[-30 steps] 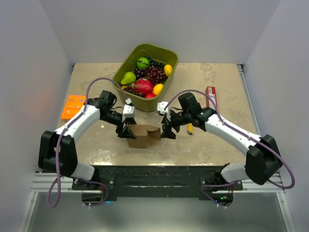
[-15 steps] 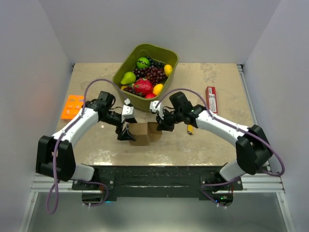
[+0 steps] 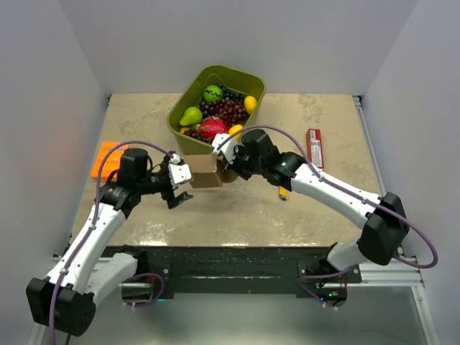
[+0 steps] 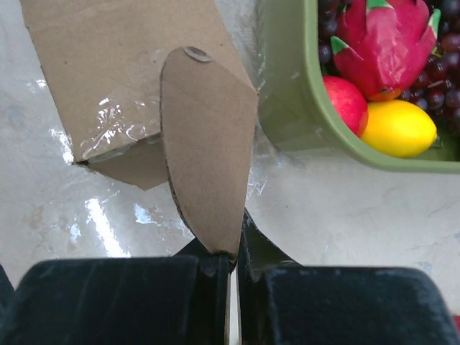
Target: Unpack the express box
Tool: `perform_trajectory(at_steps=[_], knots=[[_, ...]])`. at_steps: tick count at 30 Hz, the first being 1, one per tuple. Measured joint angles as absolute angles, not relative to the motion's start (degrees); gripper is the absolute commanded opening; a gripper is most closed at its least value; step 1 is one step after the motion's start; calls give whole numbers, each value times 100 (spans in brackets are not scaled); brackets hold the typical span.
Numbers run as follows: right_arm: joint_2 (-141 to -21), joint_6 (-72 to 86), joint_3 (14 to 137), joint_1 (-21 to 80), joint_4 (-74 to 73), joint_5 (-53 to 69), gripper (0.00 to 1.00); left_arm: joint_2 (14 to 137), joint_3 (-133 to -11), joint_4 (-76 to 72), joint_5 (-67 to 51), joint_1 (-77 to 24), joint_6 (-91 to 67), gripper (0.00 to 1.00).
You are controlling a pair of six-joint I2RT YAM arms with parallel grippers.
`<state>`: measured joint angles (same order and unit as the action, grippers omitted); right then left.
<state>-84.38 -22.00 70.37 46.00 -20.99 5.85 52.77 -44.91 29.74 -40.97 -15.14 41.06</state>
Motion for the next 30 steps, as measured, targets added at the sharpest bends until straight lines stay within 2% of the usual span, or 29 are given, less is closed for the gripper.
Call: perform_trajectory(at_steps=[9,14,19,20,22,25,26,27,29,30], knots=[[-9262,-2432,6442,4709,-1203,80,0,4928,-3839,3109,-3487,-1555,4108,99],[-10066,-2355,6860,4567,-943,40,0,5013,-3575,3210,-3267,-1555,4136,97],[-10038,-2799,6906,4558,-701,-460,0,4788,-3575,3317,-3365,-1555,4480,93],[-9988,-2961,6842,4576,-674,-582,0,4676,-3575,3356,-3422,-1555,4591,85],[-9835,-3297,6746,4624,-679,-810,0,4445,-3575,3398,-3542,-1559,4807,76],[-9485,-3826,6593,4810,-661,-1240,0,4324,-3590,3437,-3776,-1612,5177,49],[-9362,-3966,6525,4912,-657,-1347,0,4335,-3601,3452,-3837,-1643,5249,31],[-9218,-4110,6440,5098,-652,-1573,0,4399,-3634,3492,-3942,-1702,5360,21],[-9026,-4263,6335,5616,-786,-2036,0,4547,-3704,3529,-4093,-1841,5437,4],[-9017,-4263,6342,5948,-943,-2215,0,4657,-3732,3516,-4147,-1946,5443,2]])
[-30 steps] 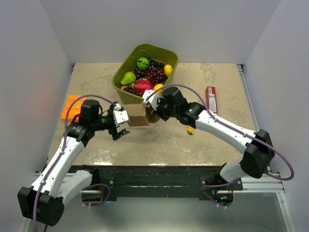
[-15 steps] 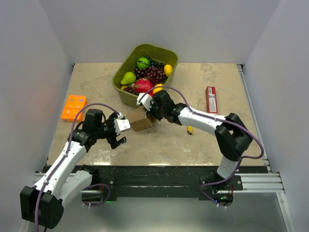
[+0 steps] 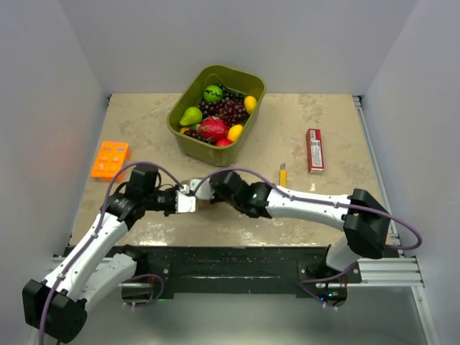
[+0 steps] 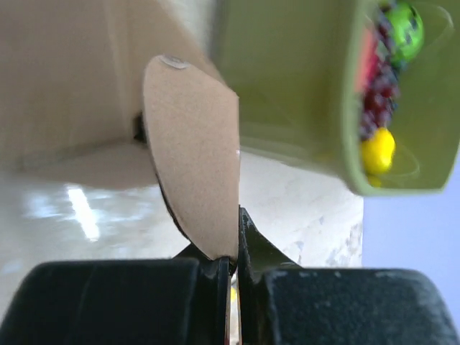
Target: Unpack the express box
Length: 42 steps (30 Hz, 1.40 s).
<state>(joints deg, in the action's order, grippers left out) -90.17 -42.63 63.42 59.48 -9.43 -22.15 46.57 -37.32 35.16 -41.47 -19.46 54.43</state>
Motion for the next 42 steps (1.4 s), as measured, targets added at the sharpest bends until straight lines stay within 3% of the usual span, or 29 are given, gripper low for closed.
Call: perform_trajectory(at_steps=[2,7,10,11,13,16,26,27,28,42], knots=[[-9139,-3872,6440,6536,-1498,-2453,0,4794,-3739,3564,-4287,-2241,5516,0],[-9489,-3140,6707,6709,-2652,-2405,0,4735,-3500,3603,-4062,-2408,5061,0],[-9660,-3028,6740,6761,-2860,-2405,0,4746,-3411,3437,-3977,-2482,4744,16],[-9677,-3028,6768,6766,-2932,-2403,0,4729,-3382,3406,-3951,-2488,4665,35],[-9690,-3017,6836,6766,-3065,-2403,0,4676,-3350,3319,-3852,-2491,4519,57],[-9721,-2978,7024,6757,-3306,-2425,0,4519,-3277,3035,-3632,-2491,4176,64],[-10180,-2298,8521,6208,-4762,-1511,0,4823,-3118,1205,-3148,-2440,2427,76],[-10210,-2217,8560,6165,-4838,-1391,0,4934,-3089,1048,-3153,-2440,2270,87],[-10230,-2130,8576,6114,-4906,-1293,0,5063,-3074,882,-3181,-2440,2134,91],[-10353,-1284,8921,5312,-5898,395,0,6733,-3295,-1179,-3044,-2521,1422,95]])
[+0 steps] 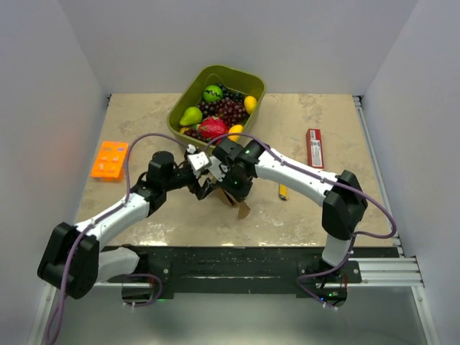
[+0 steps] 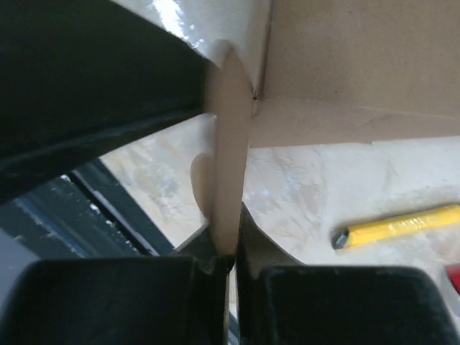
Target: Unpack the express box
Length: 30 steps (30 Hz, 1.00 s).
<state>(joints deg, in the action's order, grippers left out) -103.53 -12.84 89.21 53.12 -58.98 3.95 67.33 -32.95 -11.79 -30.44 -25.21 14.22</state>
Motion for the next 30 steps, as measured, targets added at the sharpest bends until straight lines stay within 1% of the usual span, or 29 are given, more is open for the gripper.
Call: perform_trajectory(at_steps=[5,6,12,16,22,26,30], knots=[[-10355,-1345,9225,4624,-6344,1621,0,7144,-3387,-1391,-3170,-2480,1280,95],[-10355,-1352,9295,4469,-6451,1804,0,7181,-3387,-1391,-3199,-2453,1225,99],[-10278,-1437,9649,3907,-6499,3011,0,7428,-3306,-744,-3122,-2375,985,100],[-10265,-1452,9701,3848,-6576,3404,0,7520,-3304,-626,-3052,-2375,952,100],[-10265,-1708,9826,3771,-6847,3846,0,7940,-3409,-301,-2338,-2279,961,100],[-10265,-2082,9824,3485,-7105,4329,0,8062,-3603,158,-1911,-1804,1026,100],[-10269,-2357,9749,3092,-7290,4657,0,7787,-3651,578,-2117,-1219,1382,100]])
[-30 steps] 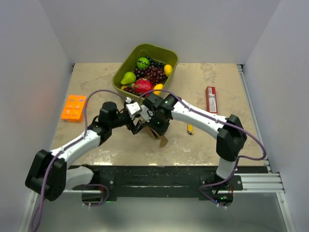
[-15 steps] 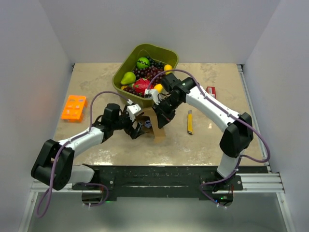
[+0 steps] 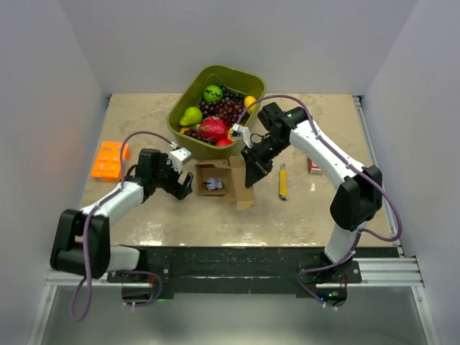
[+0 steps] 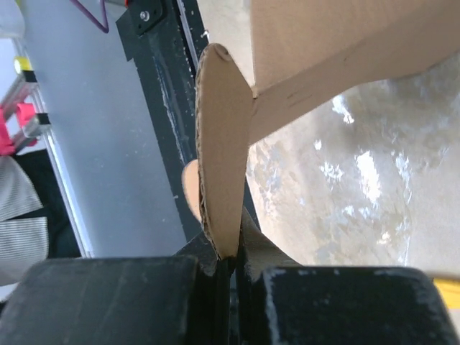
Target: Unpack the express box
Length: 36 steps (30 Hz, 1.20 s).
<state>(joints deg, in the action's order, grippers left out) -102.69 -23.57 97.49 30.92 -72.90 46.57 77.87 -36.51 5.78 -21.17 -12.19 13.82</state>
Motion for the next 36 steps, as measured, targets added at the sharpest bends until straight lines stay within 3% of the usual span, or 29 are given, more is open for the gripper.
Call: perform_trajectory(at_steps=[8,10,12,23,31,36], knots=[[-10433,-2480,9697,2851,-7583,5229,0,5426,-4021,1651,-4268,-1153,2834,100],[-10527,-2475,9596,2816,-7572,5404,0,5271,-4178,1653,-4508,-1262,2985,93],[-10678,-2471,9529,2762,-7583,5559,0,5371,-4379,1741,-4613,-1483,3188,87],[-11242,-2473,9511,2300,-7673,6267,0,7240,-5009,2825,-4560,-2486,5017,83],[-11242,-2523,9511,2294,-7693,6281,0,7776,-5113,2622,-4088,-2749,5028,79],[-11242,-2528,9524,2292,-7695,6276,0,8250,-5380,2576,-3795,-2753,5041,69]])
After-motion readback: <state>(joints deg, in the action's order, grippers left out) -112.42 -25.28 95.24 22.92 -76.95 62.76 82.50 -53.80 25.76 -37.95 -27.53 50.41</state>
